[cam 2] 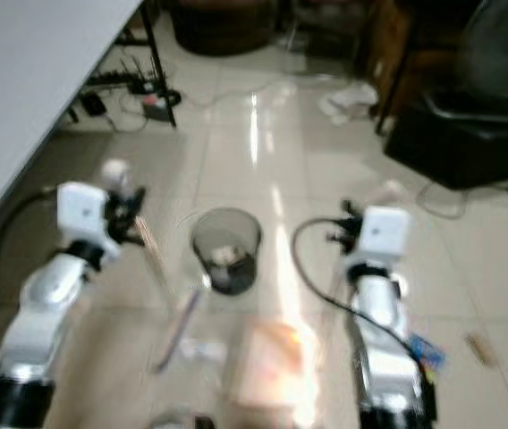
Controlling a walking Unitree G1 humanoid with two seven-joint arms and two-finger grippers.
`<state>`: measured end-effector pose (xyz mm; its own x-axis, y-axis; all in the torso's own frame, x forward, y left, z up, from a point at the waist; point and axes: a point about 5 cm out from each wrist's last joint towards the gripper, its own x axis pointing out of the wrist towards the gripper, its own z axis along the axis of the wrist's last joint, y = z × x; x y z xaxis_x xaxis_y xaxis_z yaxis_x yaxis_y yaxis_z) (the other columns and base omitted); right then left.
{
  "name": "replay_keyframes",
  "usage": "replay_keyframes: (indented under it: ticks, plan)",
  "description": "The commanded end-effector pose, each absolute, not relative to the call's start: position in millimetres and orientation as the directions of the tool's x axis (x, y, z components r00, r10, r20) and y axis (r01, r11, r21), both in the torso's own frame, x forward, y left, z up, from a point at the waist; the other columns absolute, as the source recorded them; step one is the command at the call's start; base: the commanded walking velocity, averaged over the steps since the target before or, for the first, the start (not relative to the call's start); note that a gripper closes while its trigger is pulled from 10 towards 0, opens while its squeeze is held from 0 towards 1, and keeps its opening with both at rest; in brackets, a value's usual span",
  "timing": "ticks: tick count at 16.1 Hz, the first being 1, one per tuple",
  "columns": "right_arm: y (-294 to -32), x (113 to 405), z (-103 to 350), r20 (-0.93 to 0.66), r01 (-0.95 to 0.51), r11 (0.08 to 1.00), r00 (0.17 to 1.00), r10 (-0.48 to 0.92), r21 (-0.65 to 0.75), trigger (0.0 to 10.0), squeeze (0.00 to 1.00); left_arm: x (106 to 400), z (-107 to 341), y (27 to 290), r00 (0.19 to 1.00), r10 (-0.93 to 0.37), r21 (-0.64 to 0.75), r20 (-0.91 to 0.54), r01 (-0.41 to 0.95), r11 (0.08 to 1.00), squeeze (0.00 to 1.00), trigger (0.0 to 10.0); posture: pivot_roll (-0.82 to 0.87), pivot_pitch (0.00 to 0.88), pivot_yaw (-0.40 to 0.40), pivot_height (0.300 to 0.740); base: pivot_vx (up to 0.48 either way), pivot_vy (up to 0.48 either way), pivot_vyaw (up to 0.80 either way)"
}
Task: Sweep floor
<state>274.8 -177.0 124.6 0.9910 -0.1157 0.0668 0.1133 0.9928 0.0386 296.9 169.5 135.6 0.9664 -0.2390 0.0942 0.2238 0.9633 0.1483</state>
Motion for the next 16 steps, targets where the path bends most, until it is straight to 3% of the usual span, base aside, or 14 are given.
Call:
replay_keyframes:
  ticks: [1, 16]
  plan:
    - [-186.2, 272.2, 130.2, 0.097, 0.14, 0.989, 0.985, -0.144, 0.048, 10.0, 0.0, 297.5, 142.6, 162.5, 0.956, -0.267, 0.154, 0.123, 0.248, 0.956, 0.0, 10.0, 0.01, 0.093, 0.071, 0.74, 0.0, 0.0, 0.0]
    - [-194.2, 267.1, 125.7, 0.095, 0.181, 0.982, 0.978, -0.185, 0.052, 10.0, 0.0, 300.4, 136.3, 159.8, 0.95, -0.3, 0.168, 0.088, 0.283, 0.944, 0.0, 10.0, 0.0, 0.087, 0.097, 0.74, 0.0, 0.0, 0.0]
